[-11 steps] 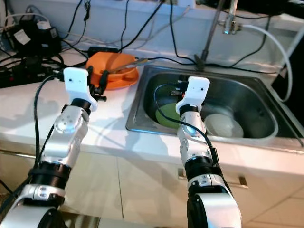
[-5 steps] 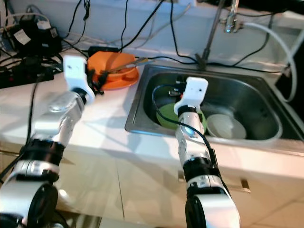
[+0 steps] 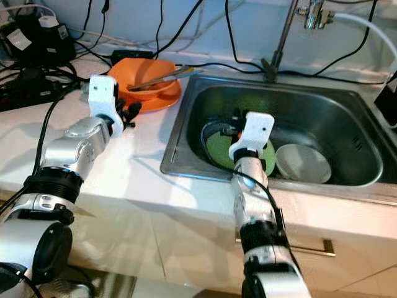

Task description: Kitchen organization

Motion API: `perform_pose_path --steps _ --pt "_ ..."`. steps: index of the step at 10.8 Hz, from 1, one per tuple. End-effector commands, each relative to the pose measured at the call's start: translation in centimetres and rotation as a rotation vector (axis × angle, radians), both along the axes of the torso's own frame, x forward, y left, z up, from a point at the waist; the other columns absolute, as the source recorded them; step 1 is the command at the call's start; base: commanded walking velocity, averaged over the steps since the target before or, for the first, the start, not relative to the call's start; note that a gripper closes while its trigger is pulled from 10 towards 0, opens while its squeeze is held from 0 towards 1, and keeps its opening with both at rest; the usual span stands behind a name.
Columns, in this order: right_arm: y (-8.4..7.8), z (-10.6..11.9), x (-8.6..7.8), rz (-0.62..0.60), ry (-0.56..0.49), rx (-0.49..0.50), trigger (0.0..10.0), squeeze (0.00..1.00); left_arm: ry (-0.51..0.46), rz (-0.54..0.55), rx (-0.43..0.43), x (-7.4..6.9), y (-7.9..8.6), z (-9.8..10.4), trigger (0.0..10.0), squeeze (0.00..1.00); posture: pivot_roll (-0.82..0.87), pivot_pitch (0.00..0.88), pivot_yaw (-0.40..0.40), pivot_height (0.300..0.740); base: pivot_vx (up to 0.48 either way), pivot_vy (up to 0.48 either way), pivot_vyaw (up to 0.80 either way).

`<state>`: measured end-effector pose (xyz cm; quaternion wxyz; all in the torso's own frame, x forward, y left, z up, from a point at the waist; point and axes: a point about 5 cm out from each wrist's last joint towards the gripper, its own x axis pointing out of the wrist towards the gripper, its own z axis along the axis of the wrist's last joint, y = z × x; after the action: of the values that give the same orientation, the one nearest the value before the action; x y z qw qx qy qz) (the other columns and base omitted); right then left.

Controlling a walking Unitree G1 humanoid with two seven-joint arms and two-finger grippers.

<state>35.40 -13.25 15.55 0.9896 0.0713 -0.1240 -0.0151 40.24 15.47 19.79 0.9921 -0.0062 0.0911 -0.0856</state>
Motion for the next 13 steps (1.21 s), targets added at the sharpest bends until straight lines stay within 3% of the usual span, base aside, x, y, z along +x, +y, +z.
perform_pose_path --steps 1,6,13 --pt "0.2 0.1 -0.3 0.004 0.002 -0.002 10.0 0.00 0.003 -0.003 0.021 0.3 0.1 0.8 10.0 0.00 0.19 0.085 0.026 0.740 0.000 0.000 0.00" --pt "1.2 -0.3 -1.8 0.022 0.034 0.017 10.0 0.00 -0.032 0.016 0.022 1.2 0.7 2.3 10.0 0.00 0.16 0.134 0.035 0.740 0.000 0.000 0.00" --pt "0.0 -0.4 -4.1 -0.017 0.070 0.009 10.0 0.00 -0.029 0.002 0.048 1.8 0.6 2.6 10.0 0.00 0.10 0.187 0.047 0.740 0.000 0.000 0.00"
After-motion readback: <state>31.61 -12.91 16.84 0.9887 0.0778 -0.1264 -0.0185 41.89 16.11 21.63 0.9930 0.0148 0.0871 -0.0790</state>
